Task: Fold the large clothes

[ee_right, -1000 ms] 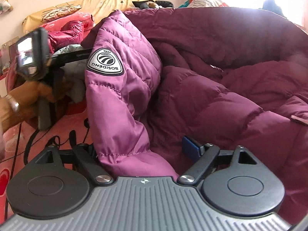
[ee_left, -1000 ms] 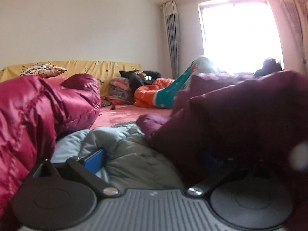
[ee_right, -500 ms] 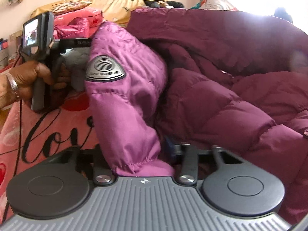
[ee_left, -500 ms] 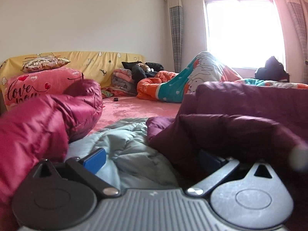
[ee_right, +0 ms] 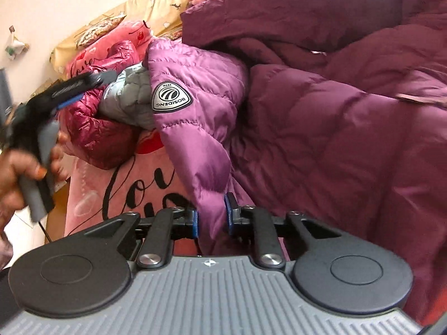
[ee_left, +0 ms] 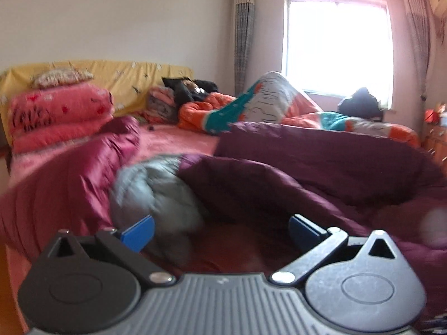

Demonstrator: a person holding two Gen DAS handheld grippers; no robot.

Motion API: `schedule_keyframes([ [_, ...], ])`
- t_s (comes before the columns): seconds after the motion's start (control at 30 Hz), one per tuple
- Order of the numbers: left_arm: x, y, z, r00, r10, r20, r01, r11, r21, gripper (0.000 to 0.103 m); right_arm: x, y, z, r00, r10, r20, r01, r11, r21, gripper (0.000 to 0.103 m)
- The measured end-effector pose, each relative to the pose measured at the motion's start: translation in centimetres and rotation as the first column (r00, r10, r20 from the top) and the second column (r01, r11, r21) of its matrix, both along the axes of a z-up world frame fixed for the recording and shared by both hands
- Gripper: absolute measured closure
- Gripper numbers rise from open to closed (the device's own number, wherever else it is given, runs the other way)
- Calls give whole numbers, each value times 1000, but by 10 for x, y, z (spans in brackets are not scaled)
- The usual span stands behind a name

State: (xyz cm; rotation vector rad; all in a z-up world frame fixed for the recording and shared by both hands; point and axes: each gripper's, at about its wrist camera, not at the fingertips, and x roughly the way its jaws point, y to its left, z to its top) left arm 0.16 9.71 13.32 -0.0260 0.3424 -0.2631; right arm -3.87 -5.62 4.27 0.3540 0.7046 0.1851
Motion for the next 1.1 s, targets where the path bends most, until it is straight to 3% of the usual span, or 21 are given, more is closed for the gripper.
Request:
schedule_keyframes([
  [0.17,-36,-34,3,989,-132,-71,126,989,-83,1,-31,6,7,998,36,48,-31,995,-99,81],
  [0.23,-38,-52,4,979,-179,-99,167,978,-122,1,-41,5,7,997,47,55,-42,994,-96,78],
  [0.37,-27,-87,-7,970,-191,-152,169,975,-148,1,-54,-8,5,998,27,57,-24,997,-67,65],
  [0.4,-19,-95,-11,967,-183,-176,158,976,-150,2,-56,-12,6,998,17,61,-13,998,-65,52],
  [0.43,-10,-103,-16,963,-169,-208,139,979,-151,6,-59,-14,6,998,5,68,0,997,-71,40],
  [0.47,-4,-110,-21,959,-157,-236,124,981,-148,13,-63,-16,7,997,-11,72,17,997,-79,19],
  [0.5,3,-117,-26,955,-142,-261,109,985,-136,17,-61,-24,8,997,-23,75,29,996,-80,12],
  [0.6,16,-129,-34,955,-77,-287,57,996,-75,41,-67,-38,7,996,-53,77,59,995,-79,8],
  [0.67,22,-129,-39,951,-28,-307,10,998,-61,69,-69,-44,6,994,-84,74,90,992,-83,6],
  [0.77,22,-126,-43,948,-1,-319,-16,999,-50,86,-73,-52,5,992,-96,82,102,992,-75,6],
  [0.87,10,-130,-40,953,9,-304,-12,1000,-8,96,-81,-59,6,991,-86,101,95,991,-93,5],
  [1.0,-12,-126,-29,957,-5,-289,7,1000,4,98,-79,-62,9,988,-93,122,105,990,-92,4],
  [1.1,-37,-125,-20,960,-42,-276,49,999,21,99,-80,-72,15,977,-157,147,166,985,-53,3],
])
